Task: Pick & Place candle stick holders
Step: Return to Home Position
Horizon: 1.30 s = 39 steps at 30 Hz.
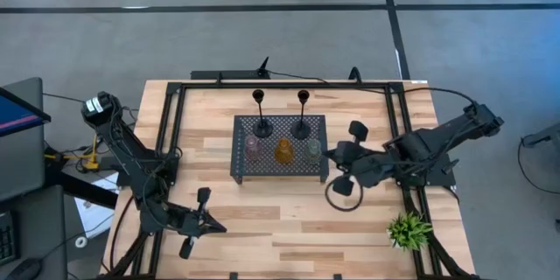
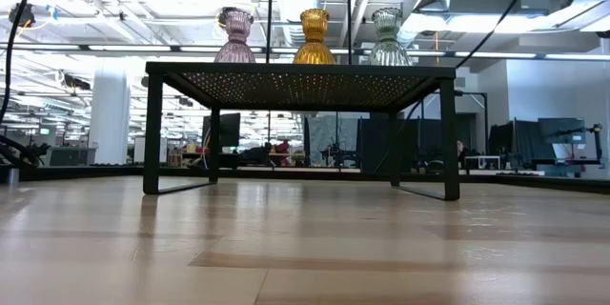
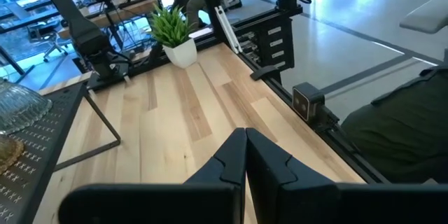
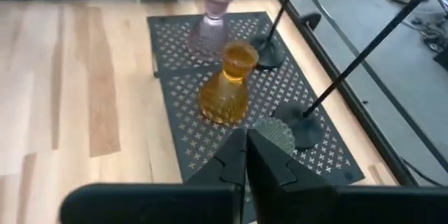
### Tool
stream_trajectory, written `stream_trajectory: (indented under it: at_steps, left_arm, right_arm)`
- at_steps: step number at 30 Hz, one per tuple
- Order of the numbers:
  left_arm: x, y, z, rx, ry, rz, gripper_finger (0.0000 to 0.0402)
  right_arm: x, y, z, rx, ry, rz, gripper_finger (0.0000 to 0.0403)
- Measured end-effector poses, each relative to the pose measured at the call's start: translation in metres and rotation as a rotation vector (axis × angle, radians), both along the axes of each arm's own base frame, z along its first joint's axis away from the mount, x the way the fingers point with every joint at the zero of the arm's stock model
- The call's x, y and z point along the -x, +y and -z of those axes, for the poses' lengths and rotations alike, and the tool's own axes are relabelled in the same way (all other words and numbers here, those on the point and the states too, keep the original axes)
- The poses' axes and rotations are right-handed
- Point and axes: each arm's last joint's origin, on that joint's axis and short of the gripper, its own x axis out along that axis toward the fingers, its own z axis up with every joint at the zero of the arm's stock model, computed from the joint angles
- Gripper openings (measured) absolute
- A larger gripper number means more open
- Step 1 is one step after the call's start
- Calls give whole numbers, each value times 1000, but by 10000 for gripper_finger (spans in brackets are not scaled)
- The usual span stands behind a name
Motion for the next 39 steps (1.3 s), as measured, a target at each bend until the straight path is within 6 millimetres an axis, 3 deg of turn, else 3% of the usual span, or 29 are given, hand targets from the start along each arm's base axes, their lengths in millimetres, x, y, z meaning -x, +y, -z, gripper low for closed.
stream_trajectory:
  at_steps: [10, 14, 19, 26, 33, 39]
  left_arm:
    - [0, 0, 0, 3, 2, 1, 8]
    - [0, 0, 0, 13, 6, 0, 8]
    - [0, 0, 0, 27, 10, -1, 8]
    - [0, 0, 0, 27, 10, -1, 8]
    - [0, 0, 0, 29, 10, -1, 8]
    - [0, 0, 3, 78, 31, -7, 8]
  right_arm:
    - [46, 37, -28, -8, -132, -349, 1]
    - [60, 44, -23, -37, -265, -588, 1]
    - [70, 23, 17, -99, -397, -626, 1]
    - [63, -3, 76, -283, -504, -725, 0]
    - [48, -32, 102, -301, -511, -739, 0]
    - [56, -57, 97, -240, -591, -648, 0]
